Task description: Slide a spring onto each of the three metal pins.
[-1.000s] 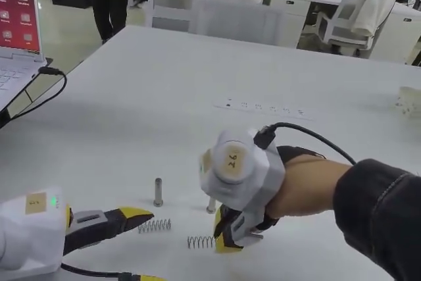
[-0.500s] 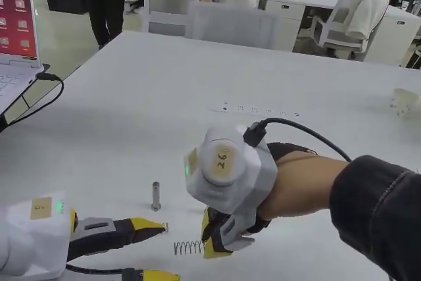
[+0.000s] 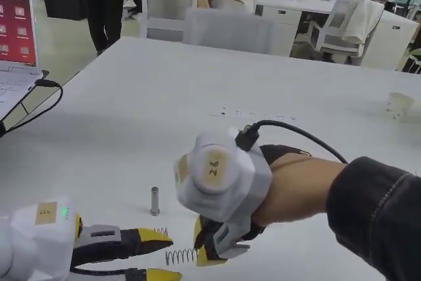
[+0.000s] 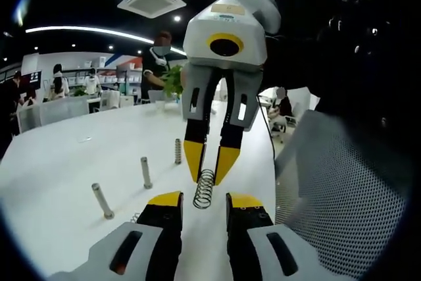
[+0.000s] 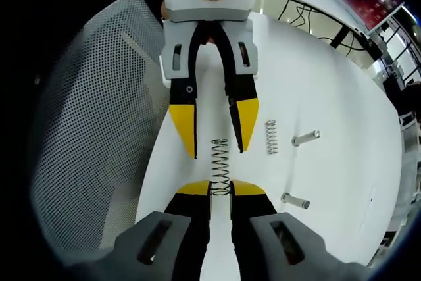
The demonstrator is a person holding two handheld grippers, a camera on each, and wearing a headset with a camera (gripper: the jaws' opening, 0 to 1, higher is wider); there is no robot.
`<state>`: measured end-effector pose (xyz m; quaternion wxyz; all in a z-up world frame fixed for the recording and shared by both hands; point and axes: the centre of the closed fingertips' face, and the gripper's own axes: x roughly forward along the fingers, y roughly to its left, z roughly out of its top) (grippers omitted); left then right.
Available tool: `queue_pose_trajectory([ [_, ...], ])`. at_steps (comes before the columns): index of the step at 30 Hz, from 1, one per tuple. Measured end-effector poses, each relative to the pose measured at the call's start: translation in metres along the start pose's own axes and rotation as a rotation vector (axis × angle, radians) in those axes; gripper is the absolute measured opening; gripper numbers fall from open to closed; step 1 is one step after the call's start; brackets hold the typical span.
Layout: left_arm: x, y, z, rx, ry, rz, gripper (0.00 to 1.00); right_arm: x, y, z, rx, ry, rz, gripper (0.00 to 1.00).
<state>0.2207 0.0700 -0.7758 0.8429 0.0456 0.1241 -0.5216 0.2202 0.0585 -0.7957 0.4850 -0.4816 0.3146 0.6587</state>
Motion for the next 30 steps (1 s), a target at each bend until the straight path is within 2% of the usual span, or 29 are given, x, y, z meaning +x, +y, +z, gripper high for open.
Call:
queue_pose_trajectory([
  [9, 0.0010, -0.0042, -0.0005, -0.002, 0.006, -0.021, 0.03, -0.0004, 0.0027, -0.0016, -0.010, 0.006, 0.003, 0.08],
  [25, 0.0010, -0.0065, -0.0025, -0.043, 0.016, -0.035, 0.02, 0.0011, 0.0060, -0.0015, 0.000, -0.006, 0.013, 0.09],
  [30, 0.0005, -0.0079, -0.0006, -0.050, 0.007, -0.038, 0.02, 0.0042, 0.0058, -0.0047, 0.015, -0.005, 0.016, 0.09],
])
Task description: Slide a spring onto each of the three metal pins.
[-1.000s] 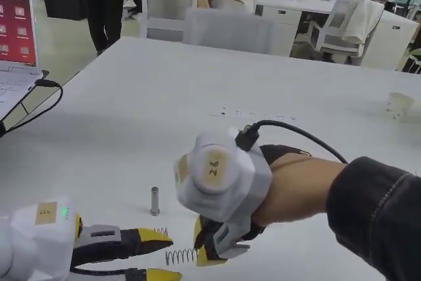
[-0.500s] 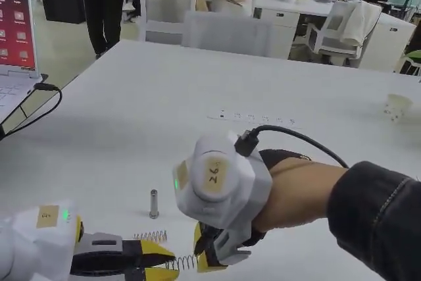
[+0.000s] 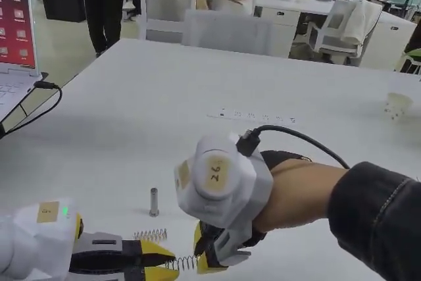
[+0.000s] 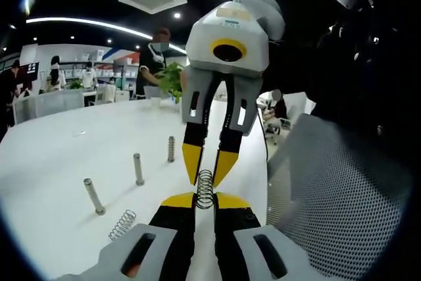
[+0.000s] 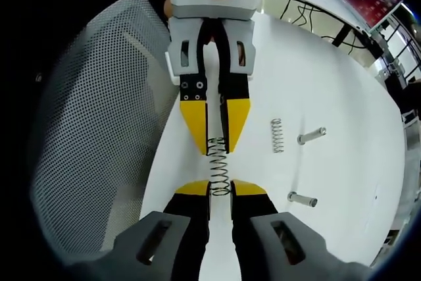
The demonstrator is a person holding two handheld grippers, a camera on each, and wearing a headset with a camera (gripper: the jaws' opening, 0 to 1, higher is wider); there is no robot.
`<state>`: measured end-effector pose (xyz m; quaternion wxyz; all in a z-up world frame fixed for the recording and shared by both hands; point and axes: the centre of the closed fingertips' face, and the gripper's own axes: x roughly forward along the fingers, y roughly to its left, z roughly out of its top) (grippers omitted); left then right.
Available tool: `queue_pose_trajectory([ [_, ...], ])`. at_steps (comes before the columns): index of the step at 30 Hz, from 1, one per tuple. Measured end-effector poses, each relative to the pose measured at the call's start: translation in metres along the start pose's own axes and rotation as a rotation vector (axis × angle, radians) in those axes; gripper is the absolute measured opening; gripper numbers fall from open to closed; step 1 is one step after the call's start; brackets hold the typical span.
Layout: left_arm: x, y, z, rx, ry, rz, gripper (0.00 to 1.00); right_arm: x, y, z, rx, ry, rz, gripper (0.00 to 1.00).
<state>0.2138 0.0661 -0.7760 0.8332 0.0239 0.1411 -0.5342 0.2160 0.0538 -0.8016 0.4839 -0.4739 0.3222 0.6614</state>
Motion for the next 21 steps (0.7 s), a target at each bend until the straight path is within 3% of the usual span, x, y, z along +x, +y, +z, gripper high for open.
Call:
queue_pose_trajectory([
  [9, 0.000, -0.007, 0.010, 0.004, -0.029, -0.012, 0.02, 0.005, 0.002, -0.004, 0.016, -0.005, 0.011, 0.10],
  [17, -0.001, -0.005, 0.008, 0.003, -0.025, -0.002, 0.02, -0.002, -0.001, 0.000, 0.017, -0.026, -0.003, 0.09],
  [21, 0.000, -0.005, 0.006, 0.015, -0.018, 0.005, 0.02, -0.011, -0.002, 0.009, 0.048, -0.070, 0.001, 0.09],
])
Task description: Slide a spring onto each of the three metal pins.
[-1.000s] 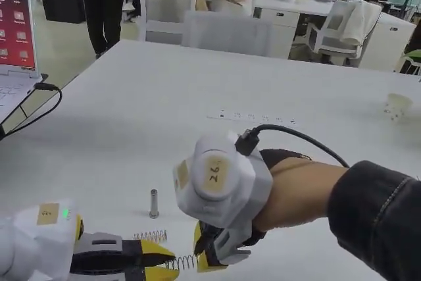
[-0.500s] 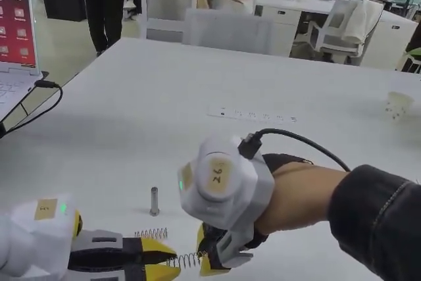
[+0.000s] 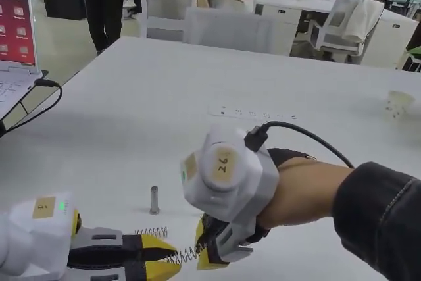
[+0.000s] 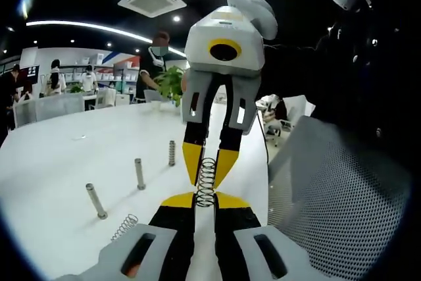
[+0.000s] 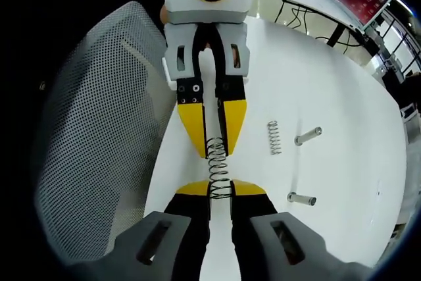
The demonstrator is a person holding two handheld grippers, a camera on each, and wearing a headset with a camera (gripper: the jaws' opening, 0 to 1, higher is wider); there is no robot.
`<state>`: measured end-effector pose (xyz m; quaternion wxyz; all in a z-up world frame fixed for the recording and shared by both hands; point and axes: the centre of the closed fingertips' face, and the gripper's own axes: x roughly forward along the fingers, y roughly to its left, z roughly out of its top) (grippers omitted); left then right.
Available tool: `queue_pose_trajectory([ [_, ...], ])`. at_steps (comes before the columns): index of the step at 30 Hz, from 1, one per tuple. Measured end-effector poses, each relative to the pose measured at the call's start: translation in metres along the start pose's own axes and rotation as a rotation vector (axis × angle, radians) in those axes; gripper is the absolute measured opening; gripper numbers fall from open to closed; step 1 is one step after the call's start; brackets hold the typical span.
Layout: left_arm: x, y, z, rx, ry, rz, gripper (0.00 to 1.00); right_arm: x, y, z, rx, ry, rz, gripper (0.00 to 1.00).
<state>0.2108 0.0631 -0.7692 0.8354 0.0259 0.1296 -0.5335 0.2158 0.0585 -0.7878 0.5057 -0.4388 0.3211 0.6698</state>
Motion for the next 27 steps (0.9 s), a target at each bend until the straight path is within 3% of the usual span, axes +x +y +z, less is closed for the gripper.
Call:
queue_pose_trajectory([
  [8, 0.000, 0.000, -0.004, -0.001, 0.010, -0.003, 0.02, -0.008, 0.001, 0.018, 0.034, -0.066, 0.007, 0.08],
  [27, 0.003, 0.002, -0.009, -0.003, 0.020, -0.019, 0.02, -0.006, 0.006, 0.032, -0.002, -0.044, 0.005, 0.08],
])
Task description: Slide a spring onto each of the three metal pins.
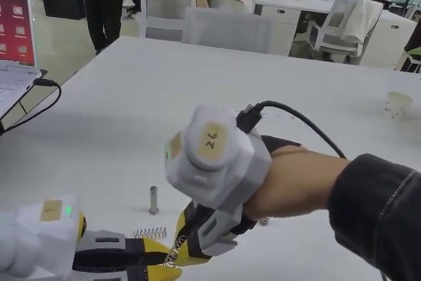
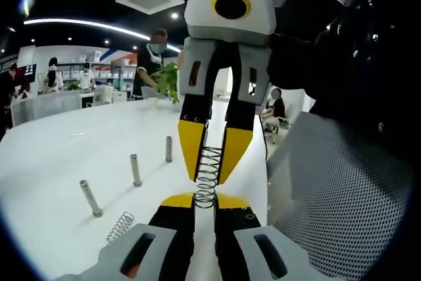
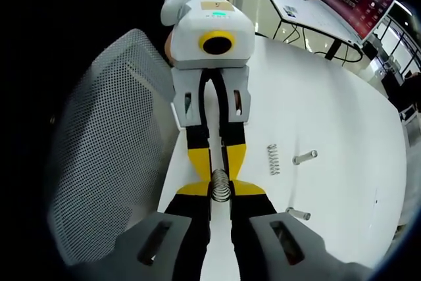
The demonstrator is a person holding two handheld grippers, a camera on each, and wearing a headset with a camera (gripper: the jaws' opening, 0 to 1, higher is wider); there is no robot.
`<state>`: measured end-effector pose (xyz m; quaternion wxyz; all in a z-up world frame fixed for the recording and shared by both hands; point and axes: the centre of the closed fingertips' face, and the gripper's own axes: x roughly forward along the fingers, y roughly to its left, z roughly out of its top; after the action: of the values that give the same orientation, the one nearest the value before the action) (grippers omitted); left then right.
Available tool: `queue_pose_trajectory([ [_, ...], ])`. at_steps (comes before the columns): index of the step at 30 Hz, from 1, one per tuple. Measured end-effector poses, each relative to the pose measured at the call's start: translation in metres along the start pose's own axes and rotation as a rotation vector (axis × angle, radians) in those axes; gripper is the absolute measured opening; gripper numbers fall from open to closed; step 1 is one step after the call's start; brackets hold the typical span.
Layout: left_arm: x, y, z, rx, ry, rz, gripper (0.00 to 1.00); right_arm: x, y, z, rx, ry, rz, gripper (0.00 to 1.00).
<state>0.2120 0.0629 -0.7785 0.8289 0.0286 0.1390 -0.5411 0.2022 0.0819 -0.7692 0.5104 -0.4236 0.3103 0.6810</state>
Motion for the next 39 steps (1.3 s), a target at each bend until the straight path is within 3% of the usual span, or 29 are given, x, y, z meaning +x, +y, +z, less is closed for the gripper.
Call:
queue_pose_trajectory([
  [17, 0.004, 0.001, -0.001, 0.009, 0.009, -0.002, 0.03, 0.001, 0.000, -0.001, -0.018, 0.016, -0.010, 0.08],
  [23, 0.003, 0.002, -0.003, 0.000, 0.016, 0.004, 0.12, -0.003, -0.005, -0.003, -0.013, 0.017, -0.024, 0.08],
  [39, -0.009, 0.015, -0.008, -0.027, -0.001, 0.075, 0.31, -0.029, -0.028, -0.030, 0.042, 0.054, -0.080, 0.08],
])
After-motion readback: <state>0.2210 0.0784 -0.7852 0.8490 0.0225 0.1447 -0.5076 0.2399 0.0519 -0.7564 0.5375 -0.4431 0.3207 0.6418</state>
